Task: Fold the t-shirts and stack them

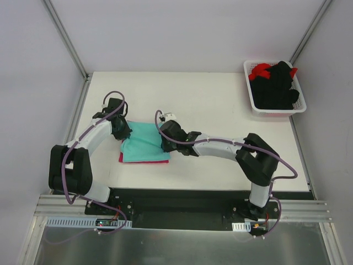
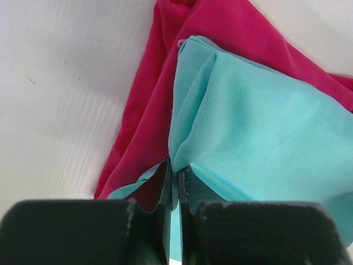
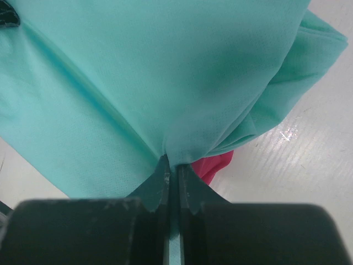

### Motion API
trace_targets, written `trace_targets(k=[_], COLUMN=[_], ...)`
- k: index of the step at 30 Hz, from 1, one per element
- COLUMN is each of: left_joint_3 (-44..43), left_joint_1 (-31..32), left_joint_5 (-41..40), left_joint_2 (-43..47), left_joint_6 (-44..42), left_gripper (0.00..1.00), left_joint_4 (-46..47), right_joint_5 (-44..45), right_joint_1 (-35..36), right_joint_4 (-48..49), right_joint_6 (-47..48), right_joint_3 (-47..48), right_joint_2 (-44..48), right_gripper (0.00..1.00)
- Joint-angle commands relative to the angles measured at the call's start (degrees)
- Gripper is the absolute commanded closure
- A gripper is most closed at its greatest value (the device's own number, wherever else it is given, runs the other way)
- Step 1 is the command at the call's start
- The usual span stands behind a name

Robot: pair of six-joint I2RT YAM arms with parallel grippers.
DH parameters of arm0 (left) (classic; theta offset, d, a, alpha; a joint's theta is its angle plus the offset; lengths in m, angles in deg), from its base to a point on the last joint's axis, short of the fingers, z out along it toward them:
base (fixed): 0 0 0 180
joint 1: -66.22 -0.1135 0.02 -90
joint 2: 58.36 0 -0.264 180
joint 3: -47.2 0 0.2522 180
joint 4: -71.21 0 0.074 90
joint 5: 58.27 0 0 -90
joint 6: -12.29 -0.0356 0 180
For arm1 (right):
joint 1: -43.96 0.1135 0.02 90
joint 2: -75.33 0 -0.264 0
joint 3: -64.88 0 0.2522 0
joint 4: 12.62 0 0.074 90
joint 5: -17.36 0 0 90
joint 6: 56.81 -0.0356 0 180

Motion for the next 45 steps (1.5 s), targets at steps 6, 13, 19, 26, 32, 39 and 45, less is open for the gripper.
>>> trace_targets(k=[6, 13, 19, 26, 32, 39, 45], left_joint_3=[-2.1, -5.6, -4.4, -5.6, -8.7, -15.7, -14.6], left_joint_1=[-1.7, -2.1, -2.1, -2.1, -2.1, -2.1, -1.7], left_joint_5=[-3.5, -1.6, -1.0, -0.7, -1.0, -1.6, 3.2], left_joint_2=[-1.4, -4.0, -4.4, -1.1, 1.4, 2.8, 7.5], left_joint_6=[-0.1, 0.0, 0.4, -0.6, -1.9, -5.1, -4.4], left_gripper=[1.00, 1.00, 1.00, 0.98, 0.32, 0.01, 0.01], left_joint_4=[0.4, 0.2, 0.1, -0.4, -4.6, -12.3, -14.9], right_joint_5=[-2.1, -1.2, -2.0, -0.4, 3.3, 6.7, 8.2], right_joint_1=[2.0, 4.4, 5.1, 5.4, 5.5, 5.2, 5.0], right_joint_4=[-1.4, -3.4, -4.1, -7.5, -12.0, -17.9, -21.8], right_joint_6=[-2.0, -1.9, -2.3, -1.3, 0.5, 3.2, 4.8], right_joint_3=[0.0, 1.7, 1.8, 4.1, 6.4, 10.7, 14.2], right_joint_2=[-2.5, -4.4, -5.3, -4.2, -0.9, 3.6, 5.0], right_gripper=[1.00, 1.00, 0.93, 0.39, 0.29, 0.26, 0.24])
